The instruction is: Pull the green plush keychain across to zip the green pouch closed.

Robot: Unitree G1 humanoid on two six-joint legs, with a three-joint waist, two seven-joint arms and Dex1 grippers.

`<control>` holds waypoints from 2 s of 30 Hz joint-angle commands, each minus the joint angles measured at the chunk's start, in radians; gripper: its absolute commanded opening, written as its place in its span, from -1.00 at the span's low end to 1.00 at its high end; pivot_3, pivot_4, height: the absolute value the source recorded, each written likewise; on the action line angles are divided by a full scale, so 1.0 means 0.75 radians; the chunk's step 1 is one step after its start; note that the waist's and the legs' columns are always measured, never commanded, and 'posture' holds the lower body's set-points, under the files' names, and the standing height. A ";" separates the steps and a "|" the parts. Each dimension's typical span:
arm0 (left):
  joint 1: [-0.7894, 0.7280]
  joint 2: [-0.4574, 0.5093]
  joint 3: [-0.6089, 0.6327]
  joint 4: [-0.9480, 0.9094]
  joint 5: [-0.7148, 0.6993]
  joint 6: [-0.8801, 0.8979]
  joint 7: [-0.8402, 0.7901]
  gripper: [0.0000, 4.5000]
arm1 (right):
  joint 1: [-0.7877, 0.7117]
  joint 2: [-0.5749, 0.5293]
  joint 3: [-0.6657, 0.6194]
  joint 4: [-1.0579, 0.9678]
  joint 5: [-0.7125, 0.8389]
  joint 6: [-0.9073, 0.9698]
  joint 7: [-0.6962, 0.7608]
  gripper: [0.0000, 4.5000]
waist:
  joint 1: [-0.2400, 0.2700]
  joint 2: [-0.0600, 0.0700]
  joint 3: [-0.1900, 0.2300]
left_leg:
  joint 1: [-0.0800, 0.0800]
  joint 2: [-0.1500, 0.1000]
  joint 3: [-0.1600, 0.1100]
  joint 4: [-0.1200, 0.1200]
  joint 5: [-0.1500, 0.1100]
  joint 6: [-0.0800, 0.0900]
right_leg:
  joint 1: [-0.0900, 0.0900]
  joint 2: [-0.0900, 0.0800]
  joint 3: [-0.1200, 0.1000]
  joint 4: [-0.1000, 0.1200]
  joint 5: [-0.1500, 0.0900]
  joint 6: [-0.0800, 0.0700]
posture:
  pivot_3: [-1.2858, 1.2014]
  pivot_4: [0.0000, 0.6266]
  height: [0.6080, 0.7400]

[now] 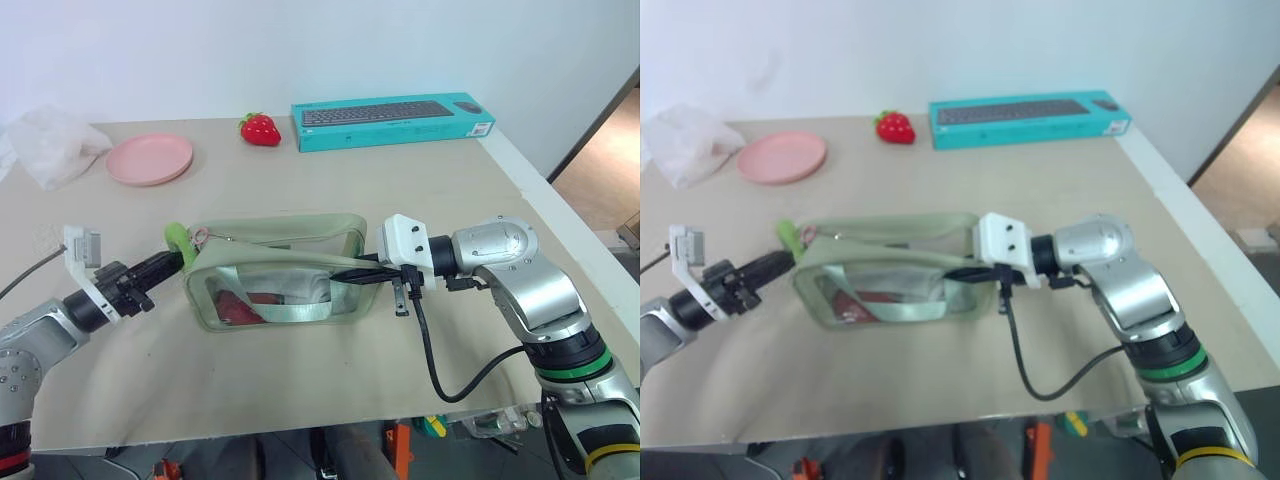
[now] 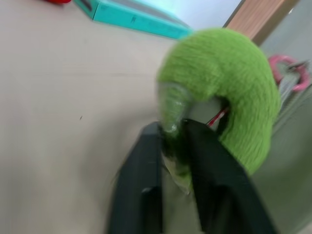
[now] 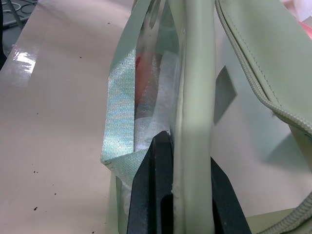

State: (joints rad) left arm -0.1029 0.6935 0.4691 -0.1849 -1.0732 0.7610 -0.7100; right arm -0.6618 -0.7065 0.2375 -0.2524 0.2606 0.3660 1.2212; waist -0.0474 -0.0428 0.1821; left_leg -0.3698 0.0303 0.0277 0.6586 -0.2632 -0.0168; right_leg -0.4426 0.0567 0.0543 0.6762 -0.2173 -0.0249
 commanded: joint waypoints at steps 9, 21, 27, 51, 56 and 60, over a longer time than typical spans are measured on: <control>-0.210 0.112 0.161 -0.229 -0.315 0.034 0.029 -0.98 | -0.029 -0.007 -0.005 0.023 -0.008 -0.038 0.013 -1.00 | 0.001 -0.001 0.001 | 0.000 -0.001 0.000 0.000 0.000 0.000 | 0.000 -0.001 0.000 0.000 0.000 0.000 | 0.03 -0.52 1.00; -0.469 0.130 -0.292 -0.168 0.054 0.053 0.025 -0.40 | -0.027 -0.004 -0.008 0.000 -0.015 -0.020 0.000 -1.00 | 0.000 -0.002 0.001 | 0.000 -0.002 0.000 0.000 0.001 -0.002 | 0.000 -0.001 0.001 0.000 0.000 0.001 | 0.03 -0.52 1.00; -0.473 0.115 -0.192 -0.156 0.043 0.022 0.019 0.34 | 0.000 -0.020 -0.019 -0.033 -0.008 0.003 -0.017 -1.00 | 0.000 -0.002 0.001 | -0.001 -0.002 0.000 0.000 0.001 -0.002 | 0.000 -0.001 0.000 0.000 0.000 0.001 | 0.03 -0.52 1.00; 0.219 0.190 -0.040 -0.319 0.128 -0.019 -0.309 0.17 | -0.017 0.006 -0.004 -0.011 -0.010 -0.016 -0.005 -1.00 | 0.000 -0.003 0.002 | 0.001 -0.001 0.000 -0.001 0.001 -0.003 | 0.000 -0.002 -0.002 0.000 -0.002 0.000 | 0.03 -0.52 1.00; 0.107 0.112 -0.097 -0.238 0.144 -0.035 -0.262 -0.48 | -0.008 -0.004 -0.013 -0.023 -0.008 -0.008 -0.009 -1.00 | 0.000 -0.003 0.002 | 0.000 -0.001 0.000 -0.002 0.001 -0.003 | 0.000 -0.002 -0.002 0.000 -0.002 0.000 | 0.03 -0.52 1.00; 0.033 0.073 -0.066 -0.206 0.089 -0.027 -0.246 -0.97 | 0.002 -0.017 -0.021 -0.036 -0.004 0.003 -0.012 -1.00 | -0.001 -0.003 0.002 | 0.000 -0.001 0.000 -0.002 0.001 -0.003 | -0.001 -0.002 -0.001 0.000 -0.002 0.000 | 0.03 -0.52 1.00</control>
State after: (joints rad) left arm -0.0492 0.7530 0.3923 -0.3298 -0.9657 0.7513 -0.8980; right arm -0.6625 -0.7077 0.2359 -0.2506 0.2522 0.3631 1.2139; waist -0.0479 -0.0452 0.1836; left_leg -0.3700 0.0295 0.0277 0.6571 -0.2623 -0.0190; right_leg -0.4431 0.0553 0.0537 0.6762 -0.2189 -0.0249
